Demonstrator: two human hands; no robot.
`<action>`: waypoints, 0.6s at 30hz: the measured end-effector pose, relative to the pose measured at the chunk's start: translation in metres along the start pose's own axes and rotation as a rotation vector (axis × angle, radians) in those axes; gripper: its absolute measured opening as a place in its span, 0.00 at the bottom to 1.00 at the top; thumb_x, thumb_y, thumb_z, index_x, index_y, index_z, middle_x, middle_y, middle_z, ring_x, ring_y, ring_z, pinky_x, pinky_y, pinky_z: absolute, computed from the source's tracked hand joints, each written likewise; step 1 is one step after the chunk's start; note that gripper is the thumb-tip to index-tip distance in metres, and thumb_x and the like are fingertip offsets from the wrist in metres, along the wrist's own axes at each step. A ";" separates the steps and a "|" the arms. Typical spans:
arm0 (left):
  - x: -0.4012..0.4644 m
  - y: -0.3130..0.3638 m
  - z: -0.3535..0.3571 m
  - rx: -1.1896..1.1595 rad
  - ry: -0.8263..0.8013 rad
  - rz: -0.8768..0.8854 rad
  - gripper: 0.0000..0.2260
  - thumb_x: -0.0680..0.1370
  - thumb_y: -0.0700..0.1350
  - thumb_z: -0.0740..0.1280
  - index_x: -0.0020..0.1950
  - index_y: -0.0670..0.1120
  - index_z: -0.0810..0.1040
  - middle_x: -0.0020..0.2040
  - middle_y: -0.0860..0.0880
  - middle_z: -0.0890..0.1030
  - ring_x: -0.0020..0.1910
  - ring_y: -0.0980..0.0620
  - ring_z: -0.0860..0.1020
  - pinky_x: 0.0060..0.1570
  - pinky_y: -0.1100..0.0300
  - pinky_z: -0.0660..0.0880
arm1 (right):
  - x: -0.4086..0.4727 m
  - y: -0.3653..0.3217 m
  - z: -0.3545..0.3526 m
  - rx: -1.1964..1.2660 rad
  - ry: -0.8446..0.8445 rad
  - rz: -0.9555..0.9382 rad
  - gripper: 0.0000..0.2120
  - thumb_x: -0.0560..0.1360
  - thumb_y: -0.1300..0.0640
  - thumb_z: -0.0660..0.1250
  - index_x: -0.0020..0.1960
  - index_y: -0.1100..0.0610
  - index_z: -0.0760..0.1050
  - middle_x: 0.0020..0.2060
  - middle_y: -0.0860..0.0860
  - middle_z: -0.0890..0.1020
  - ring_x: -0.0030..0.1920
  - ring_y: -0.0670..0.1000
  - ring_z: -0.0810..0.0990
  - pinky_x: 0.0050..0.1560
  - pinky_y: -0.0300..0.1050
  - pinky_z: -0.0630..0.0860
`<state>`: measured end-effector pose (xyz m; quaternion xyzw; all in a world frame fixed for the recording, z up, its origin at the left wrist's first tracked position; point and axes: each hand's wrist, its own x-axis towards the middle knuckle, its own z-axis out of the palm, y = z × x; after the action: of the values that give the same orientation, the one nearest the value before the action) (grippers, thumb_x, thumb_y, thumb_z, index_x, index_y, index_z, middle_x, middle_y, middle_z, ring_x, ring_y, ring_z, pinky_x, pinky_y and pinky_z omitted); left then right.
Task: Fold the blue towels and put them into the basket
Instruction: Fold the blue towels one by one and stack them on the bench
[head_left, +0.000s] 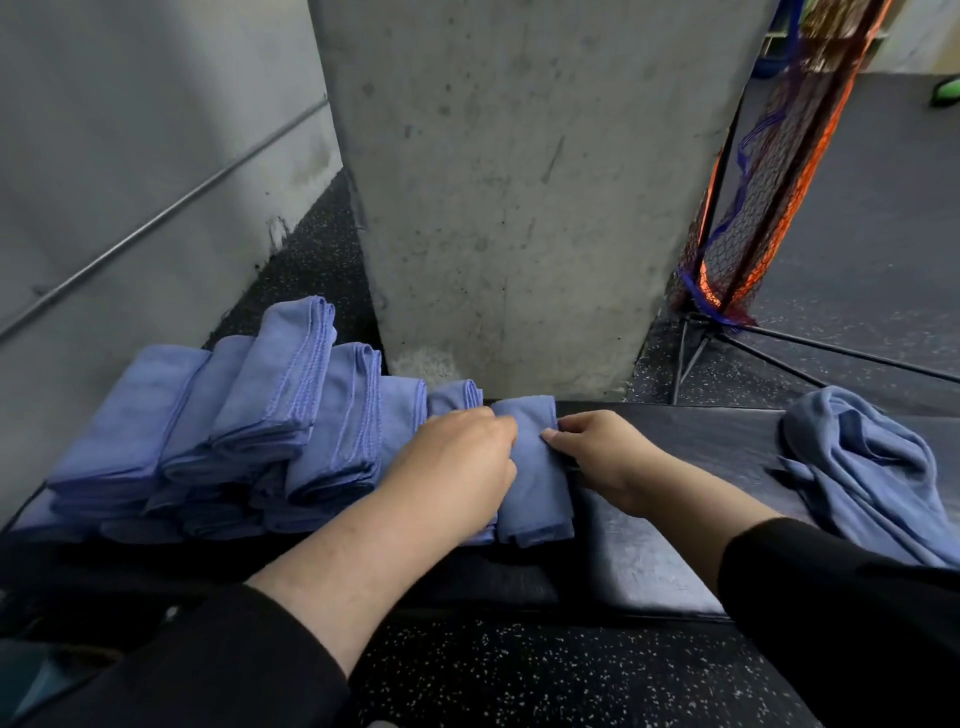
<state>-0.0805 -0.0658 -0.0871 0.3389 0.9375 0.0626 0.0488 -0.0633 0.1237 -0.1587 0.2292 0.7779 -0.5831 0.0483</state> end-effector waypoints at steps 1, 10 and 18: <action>0.001 -0.003 0.003 0.045 -0.023 0.036 0.13 0.78 0.40 0.60 0.61 0.46 0.77 0.60 0.48 0.78 0.57 0.43 0.77 0.56 0.49 0.73 | 0.004 0.000 0.003 -0.110 0.018 -0.010 0.15 0.78 0.55 0.69 0.39 0.66 0.77 0.31 0.54 0.74 0.35 0.51 0.70 0.36 0.43 0.67; 0.002 -0.004 0.033 0.199 -0.104 0.253 0.09 0.79 0.44 0.62 0.57 0.54 0.77 0.55 0.51 0.75 0.59 0.45 0.73 0.58 0.48 0.67 | 0.002 -0.007 -0.001 -0.624 0.141 -0.107 0.16 0.76 0.45 0.70 0.40 0.57 0.80 0.31 0.51 0.81 0.36 0.55 0.81 0.41 0.48 0.80; 0.026 0.040 0.018 0.025 0.041 0.139 0.14 0.80 0.43 0.59 0.63 0.51 0.77 0.60 0.51 0.77 0.63 0.47 0.73 0.60 0.52 0.68 | -0.036 -0.014 -0.050 -0.648 0.296 -0.341 0.14 0.80 0.48 0.65 0.43 0.57 0.80 0.36 0.53 0.82 0.40 0.54 0.78 0.39 0.47 0.69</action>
<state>-0.0731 -0.0173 -0.0999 0.4027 0.9131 0.0610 0.0208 -0.0272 0.1568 -0.1182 0.1510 0.9472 -0.2675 -0.0922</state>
